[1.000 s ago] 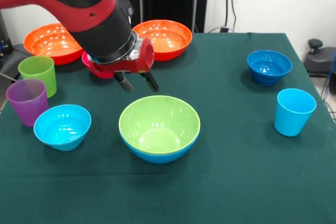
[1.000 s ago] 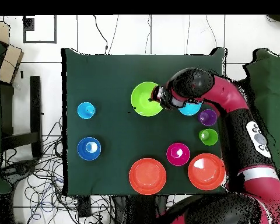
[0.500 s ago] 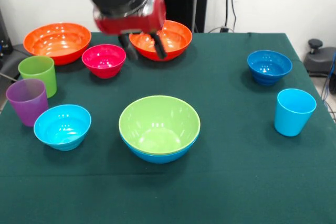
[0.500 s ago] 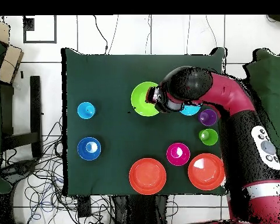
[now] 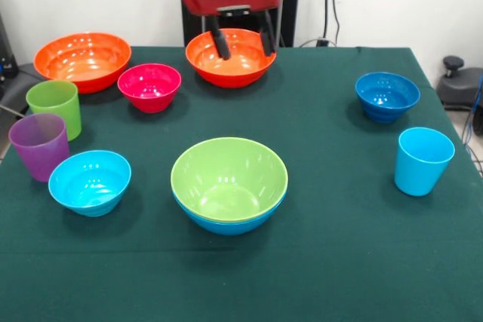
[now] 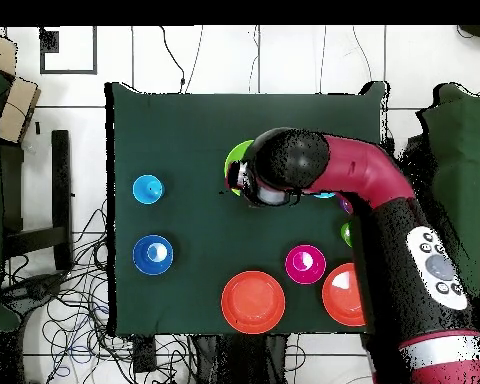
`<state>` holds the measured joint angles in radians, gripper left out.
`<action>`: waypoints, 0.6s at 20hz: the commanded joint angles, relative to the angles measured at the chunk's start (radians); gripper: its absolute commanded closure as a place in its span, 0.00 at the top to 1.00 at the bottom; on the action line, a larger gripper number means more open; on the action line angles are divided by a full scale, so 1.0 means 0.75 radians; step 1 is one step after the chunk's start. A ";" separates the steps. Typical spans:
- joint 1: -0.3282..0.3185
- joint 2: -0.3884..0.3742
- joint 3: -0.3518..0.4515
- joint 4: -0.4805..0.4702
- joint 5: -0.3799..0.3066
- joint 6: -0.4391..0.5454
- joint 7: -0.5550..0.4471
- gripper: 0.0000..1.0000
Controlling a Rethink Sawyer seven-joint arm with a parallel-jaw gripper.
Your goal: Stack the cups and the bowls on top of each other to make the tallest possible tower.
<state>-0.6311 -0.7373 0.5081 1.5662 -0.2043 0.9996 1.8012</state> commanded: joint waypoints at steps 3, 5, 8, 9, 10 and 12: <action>0.120 -0.032 -0.060 0.340 -0.136 -0.332 0.110 1.00; 0.140 -0.044 -0.078 0.376 -0.144 -0.380 0.127 1.00; 0.147 -0.045 -0.087 0.416 -0.135 -0.424 0.130 1.00; 0.142 -0.043 -0.085 0.433 -0.131 -0.444 0.127 1.00; 0.135 -0.045 -0.085 0.457 -0.124 -0.468 0.125 1.00; 0.129 -0.063 -0.087 0.493 -0.113 -0.498 0.127 1.00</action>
<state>-0.5425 -0.7771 0.4969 1.8018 -0.2345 0.7070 1.8012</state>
